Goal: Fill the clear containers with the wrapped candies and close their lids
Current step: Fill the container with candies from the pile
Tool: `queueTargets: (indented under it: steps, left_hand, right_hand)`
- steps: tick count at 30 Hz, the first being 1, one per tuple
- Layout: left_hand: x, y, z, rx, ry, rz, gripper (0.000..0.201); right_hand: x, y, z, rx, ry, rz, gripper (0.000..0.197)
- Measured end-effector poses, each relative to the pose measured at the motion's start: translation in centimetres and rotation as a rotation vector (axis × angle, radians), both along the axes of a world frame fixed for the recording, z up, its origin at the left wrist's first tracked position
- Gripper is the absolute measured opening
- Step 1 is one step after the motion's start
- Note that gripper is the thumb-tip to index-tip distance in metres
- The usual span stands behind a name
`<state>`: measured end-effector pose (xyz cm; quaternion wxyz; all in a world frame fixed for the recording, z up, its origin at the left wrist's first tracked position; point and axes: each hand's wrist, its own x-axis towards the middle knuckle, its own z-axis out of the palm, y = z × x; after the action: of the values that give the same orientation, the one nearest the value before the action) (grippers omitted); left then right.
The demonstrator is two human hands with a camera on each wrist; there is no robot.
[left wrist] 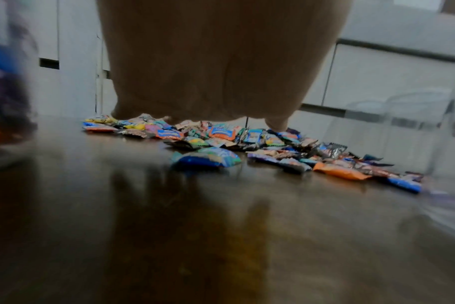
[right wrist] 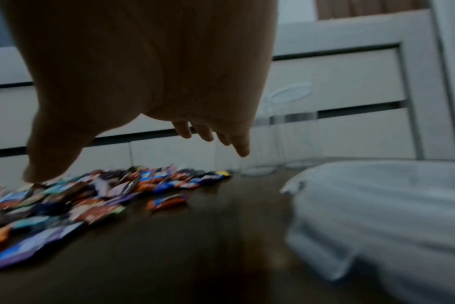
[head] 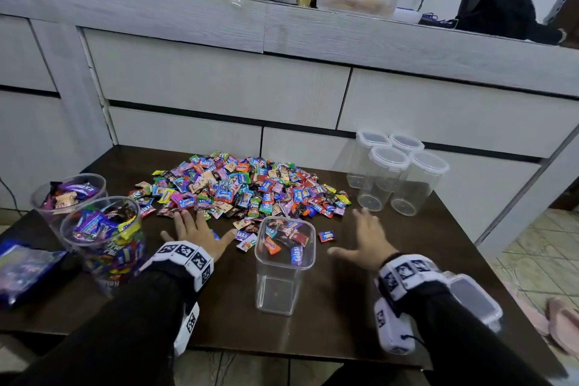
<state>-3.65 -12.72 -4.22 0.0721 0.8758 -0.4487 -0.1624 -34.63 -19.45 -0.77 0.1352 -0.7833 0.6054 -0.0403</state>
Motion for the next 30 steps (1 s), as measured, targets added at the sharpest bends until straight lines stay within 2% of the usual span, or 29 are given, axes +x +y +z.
queueTargets:
  steps: [4, 8, 12, 15, 16, 19, 24, 26, 30]
  left_hand:
    - [-0.6, -0.8, -2.3, 0.150, -0.050, -0.058, 0.100]
    - [-1.3, -2.7, -3.6, 0.156, -0.029, -0.219, 0.103]
    - [-2.3, -4.6, -4.4, 0.074, -0.031, -0.300, 0.142]
    - [-2.4, -6.2, -5.2, -0.014, -0.074, -0.358, 0.120]
    - [-2.2, -6.9, -5.2, -0.028, -0.077, -0.392, 0.119]
    - [-1.5, -8.7, -4.3, -0.035, -0.114, -0.509, 0.118]
    - [-0.8, -10.8, -2.8, 0.024, -0.151, -0.673, 0.119]
    - [-0.7, -10.9, -2.7, 0.034, -0.155, -0.685, 0.110]
    - [-1.5, -10.4, -2.9, -0.009, -0.189, -0.601, 0.087]
  right_hand:
    - [4.7, -1.1, -2.7, 0.091, 0.059, 0.078, 0.121]
    - [6.6, -2.6, -4.4, 0.150, 0.086, 0.076, 0.127]
    - [7.9, -4.5, -4.6, 0.140, 0.071, 0.081, 0.136]
    - [9.4, -5.8, -4.3, 0.052, 0.111, 0.134, 0.122]
    - [10.1, -6.2, -4.1, 0.033, 0.128, 0.154, 0.119]
    - [11.8, -7.6, -3.4, 0.026, 0.200, 0.218, 0.126]
    - [12.6, -9.6, -3.3, 0.009, 0.312, 0.438, 0.126]
    - [12.7, -10.2, -3.2, -0.007, 0.319, 0.497, 0.119]
    - [13.0, -10.2, -3.0, -0.111, 0.276, 0.495, 0.096]
